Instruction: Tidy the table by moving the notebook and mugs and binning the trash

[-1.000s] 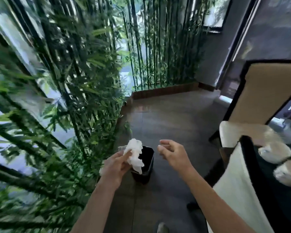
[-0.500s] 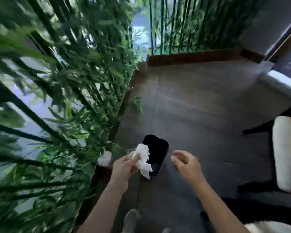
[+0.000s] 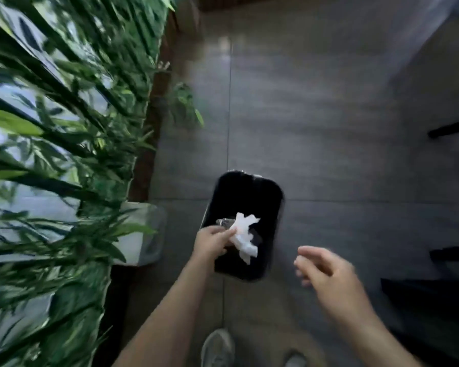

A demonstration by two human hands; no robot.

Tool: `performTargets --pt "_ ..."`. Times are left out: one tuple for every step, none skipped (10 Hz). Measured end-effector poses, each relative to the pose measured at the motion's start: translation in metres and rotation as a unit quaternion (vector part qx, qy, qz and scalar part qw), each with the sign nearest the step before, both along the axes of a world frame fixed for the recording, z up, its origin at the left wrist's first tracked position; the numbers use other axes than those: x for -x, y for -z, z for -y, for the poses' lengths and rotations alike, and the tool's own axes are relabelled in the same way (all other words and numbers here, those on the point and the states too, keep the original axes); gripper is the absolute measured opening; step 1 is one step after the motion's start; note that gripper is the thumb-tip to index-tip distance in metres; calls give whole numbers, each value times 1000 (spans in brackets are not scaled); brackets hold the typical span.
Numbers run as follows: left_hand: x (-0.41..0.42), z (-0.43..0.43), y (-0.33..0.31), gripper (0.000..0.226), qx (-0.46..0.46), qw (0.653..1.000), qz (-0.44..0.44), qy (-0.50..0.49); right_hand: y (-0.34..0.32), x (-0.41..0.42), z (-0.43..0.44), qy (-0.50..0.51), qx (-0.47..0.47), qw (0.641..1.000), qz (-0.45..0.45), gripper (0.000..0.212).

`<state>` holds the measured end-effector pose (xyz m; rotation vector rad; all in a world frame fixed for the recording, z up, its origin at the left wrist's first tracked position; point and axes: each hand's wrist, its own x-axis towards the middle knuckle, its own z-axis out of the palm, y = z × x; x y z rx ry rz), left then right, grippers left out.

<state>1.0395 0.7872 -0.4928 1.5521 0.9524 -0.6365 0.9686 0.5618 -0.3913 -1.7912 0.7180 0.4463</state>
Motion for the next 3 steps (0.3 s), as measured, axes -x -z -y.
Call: performTargets --pt "-5 -9 13 35 -26 999 14 39 7 0 2 14 8 1000 -10 15" --pt "-13 -18 -7 46 -67 994 22 79 -8 -6 5 20 15 1000 -17 15" --pt "-17 -23 -47 38 -112 981 65 142 -38 -14 1 15 26 1000 -3 13"
